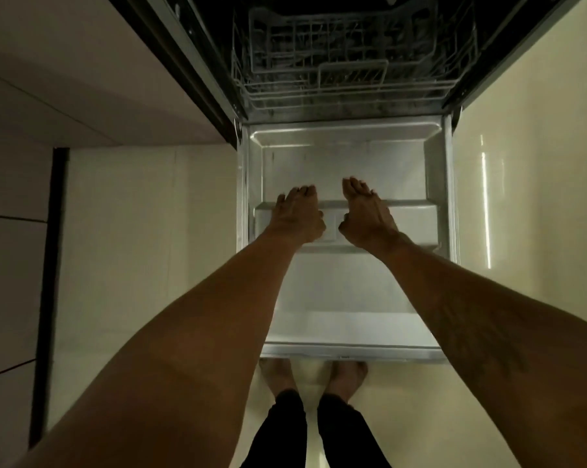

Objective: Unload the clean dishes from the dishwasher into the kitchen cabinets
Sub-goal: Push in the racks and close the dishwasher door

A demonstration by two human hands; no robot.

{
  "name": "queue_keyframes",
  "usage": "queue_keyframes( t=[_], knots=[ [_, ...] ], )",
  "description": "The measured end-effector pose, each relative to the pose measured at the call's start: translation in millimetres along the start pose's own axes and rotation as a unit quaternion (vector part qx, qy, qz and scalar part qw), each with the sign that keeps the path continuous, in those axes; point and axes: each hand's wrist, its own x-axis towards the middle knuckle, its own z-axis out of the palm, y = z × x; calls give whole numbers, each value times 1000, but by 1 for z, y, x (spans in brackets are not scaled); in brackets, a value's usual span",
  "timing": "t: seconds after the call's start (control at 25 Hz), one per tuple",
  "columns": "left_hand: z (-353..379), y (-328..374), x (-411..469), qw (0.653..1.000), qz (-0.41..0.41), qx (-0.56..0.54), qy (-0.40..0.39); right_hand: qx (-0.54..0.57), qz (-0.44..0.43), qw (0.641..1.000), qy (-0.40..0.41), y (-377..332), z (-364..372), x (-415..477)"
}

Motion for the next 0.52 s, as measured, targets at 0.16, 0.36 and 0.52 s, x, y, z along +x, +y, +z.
queue_keyframes(
  t=[0.16, 0.36, 0.52],
  knots=[
    [42, 1, -48, 996, -46, -75, -27, 74, 64, 995, 12, -3, 35, -60],
    [114, -3, -110, 962, -132, -233, -44, 153, 169, 974, 7, 9, 94, -124],
    [195, -13, -172, 899, -266, -342, -63, 248, 297, 922, 8, 12, 158, -167]
  ],
)
